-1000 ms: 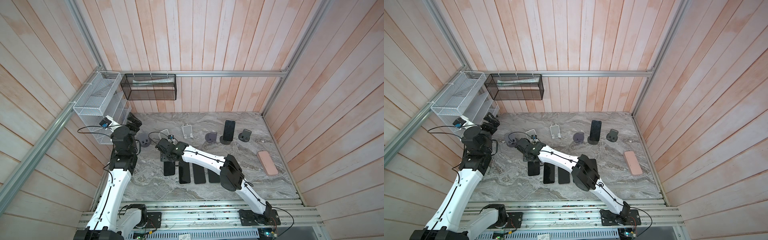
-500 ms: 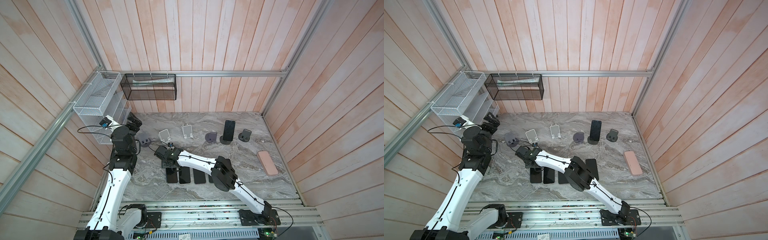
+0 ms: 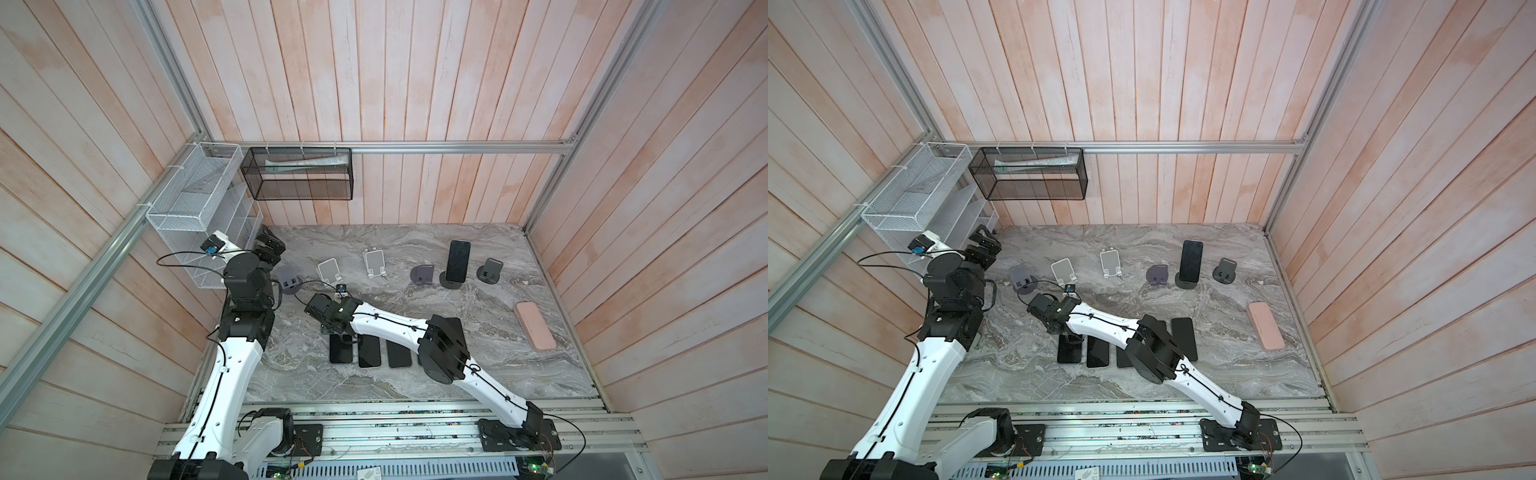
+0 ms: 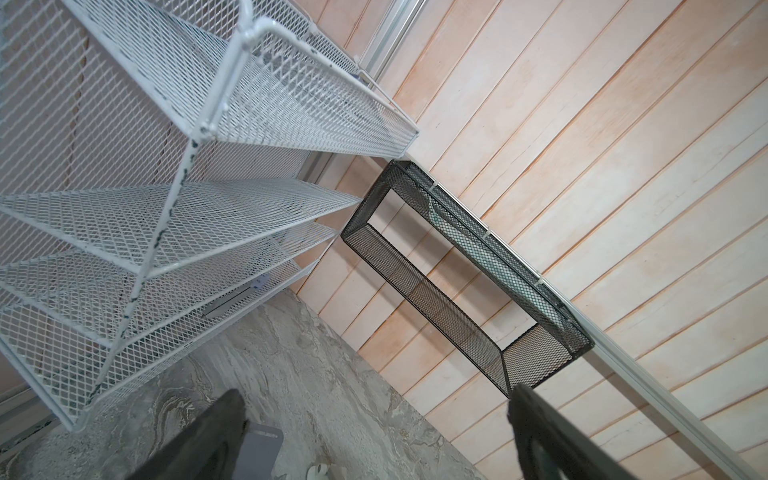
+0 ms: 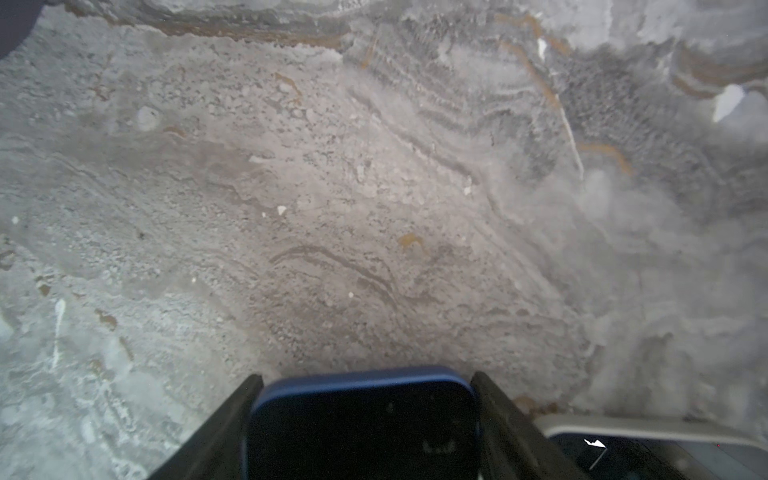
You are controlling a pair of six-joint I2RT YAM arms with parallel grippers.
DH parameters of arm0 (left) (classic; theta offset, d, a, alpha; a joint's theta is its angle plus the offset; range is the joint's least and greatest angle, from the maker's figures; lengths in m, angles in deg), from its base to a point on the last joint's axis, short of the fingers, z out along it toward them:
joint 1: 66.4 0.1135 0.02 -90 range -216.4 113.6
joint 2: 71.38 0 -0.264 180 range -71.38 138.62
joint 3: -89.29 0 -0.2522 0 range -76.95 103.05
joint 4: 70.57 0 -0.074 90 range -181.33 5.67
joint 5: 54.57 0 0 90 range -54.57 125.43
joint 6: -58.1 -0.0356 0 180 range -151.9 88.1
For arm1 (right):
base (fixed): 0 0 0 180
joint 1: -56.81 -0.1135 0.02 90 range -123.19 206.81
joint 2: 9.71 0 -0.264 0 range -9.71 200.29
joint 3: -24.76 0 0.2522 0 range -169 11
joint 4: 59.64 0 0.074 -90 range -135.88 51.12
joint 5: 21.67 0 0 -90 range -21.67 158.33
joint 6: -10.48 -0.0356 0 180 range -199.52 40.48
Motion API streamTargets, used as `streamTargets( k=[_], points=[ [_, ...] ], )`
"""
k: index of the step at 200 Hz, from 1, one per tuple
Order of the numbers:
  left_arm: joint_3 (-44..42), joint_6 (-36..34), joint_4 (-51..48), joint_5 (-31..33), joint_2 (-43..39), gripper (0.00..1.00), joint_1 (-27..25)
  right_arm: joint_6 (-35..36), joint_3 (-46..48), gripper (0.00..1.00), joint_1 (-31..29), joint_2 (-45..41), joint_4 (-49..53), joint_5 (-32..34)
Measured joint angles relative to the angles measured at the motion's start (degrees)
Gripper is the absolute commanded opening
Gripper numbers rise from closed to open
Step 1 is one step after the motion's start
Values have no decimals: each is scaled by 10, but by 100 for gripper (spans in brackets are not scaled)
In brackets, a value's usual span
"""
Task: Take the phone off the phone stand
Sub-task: 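Lower the blue-edged phone flat at the row end nearest the left gripper, then open the right gripper and move it to the teal-edged phone on its stand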
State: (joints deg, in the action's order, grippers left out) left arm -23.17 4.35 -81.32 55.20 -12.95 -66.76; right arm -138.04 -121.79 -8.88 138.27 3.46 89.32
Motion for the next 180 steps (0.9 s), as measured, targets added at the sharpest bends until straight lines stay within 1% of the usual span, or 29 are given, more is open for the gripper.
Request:
streamTargets(
  k=[52, 65, 79, 104, 122, 144, 164, 180],
  points=[
    [0, 0, 0, 0, 0, 100, 0, -9, 5, 81, -7, 0, -1, 19],
    [0, 0, 0, -1, 0, 100, 0, -5, 5, 83, -7, 0, -2, 21],
    [0, 0, 0, -3, 0, 100, 0, 7, 7, 88, -7, -3, -5, 22],
    [-1, -2, 9, -23, 1, 100, 0, 53, 28, 94, -7, -33, -15, 23],
    [-1, -3, 19, -45, 6, 100, 0, 86, 64, 95, -6, -88, -33, 23],
    [-1, -5, 26, -73, 17, 100, 0, 117, 128, 95, -1, -183, -61, 23],
    [-1, -7, 30, -99, 30, 100, 0, 144, 221, 94, 12, -287, -97, 26],
    [-1, -7, 36, -126, 42, 99, -1, 171, 322, 94, 32, -375, -136, 28]
  ],
)
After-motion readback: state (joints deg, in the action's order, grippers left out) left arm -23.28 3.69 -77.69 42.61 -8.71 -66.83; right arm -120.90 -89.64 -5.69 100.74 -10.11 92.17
